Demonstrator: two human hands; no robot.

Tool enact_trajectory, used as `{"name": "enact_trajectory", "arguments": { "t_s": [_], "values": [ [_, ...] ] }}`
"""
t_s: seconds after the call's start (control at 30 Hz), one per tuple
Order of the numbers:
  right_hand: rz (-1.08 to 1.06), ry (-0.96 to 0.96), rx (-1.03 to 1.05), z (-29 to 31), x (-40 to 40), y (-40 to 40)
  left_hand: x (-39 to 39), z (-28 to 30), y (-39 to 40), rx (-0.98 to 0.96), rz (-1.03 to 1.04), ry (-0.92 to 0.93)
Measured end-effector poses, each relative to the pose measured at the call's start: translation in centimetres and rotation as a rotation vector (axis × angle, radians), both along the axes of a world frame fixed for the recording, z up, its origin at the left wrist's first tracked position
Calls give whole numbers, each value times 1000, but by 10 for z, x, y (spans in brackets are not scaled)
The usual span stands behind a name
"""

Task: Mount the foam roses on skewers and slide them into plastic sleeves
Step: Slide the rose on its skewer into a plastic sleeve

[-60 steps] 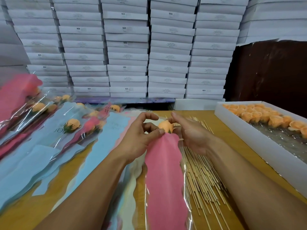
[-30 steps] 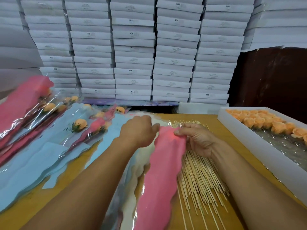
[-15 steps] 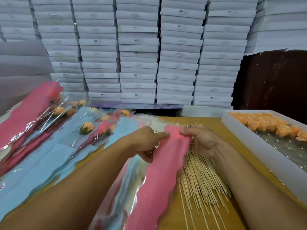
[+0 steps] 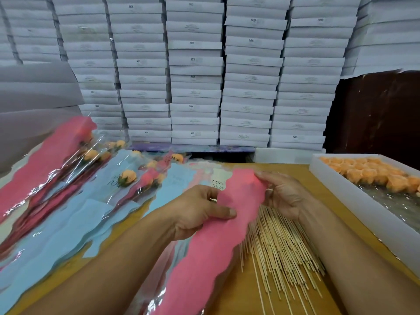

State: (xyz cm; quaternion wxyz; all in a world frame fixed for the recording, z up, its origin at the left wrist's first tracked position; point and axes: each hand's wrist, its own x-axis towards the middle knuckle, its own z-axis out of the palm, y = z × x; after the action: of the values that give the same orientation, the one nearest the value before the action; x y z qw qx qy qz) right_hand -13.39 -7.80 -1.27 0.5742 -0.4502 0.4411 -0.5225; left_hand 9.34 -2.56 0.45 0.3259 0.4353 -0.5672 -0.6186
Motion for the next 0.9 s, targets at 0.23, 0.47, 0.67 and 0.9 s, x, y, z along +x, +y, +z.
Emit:
{"name": "enact_trajectory", "arguments": {
  "t_s": [0.23, 0.47, 0.67, 0.9],
  "values": [
    [-95, -41, 72, -2, -5, -4, 24, 4, -5, -55, 81, 28],
    [-80, 185, 49, -4, -5, -2, 53, 4, -20, -83, 191, 36],
    [491, 500, 11, 4, 40, 32, 53, 5, -36, -143, 335, 82],
    [876, 504, 152, -11, 109, 74, 38, 13, -45, -235, 471, 159]
  ]
}}
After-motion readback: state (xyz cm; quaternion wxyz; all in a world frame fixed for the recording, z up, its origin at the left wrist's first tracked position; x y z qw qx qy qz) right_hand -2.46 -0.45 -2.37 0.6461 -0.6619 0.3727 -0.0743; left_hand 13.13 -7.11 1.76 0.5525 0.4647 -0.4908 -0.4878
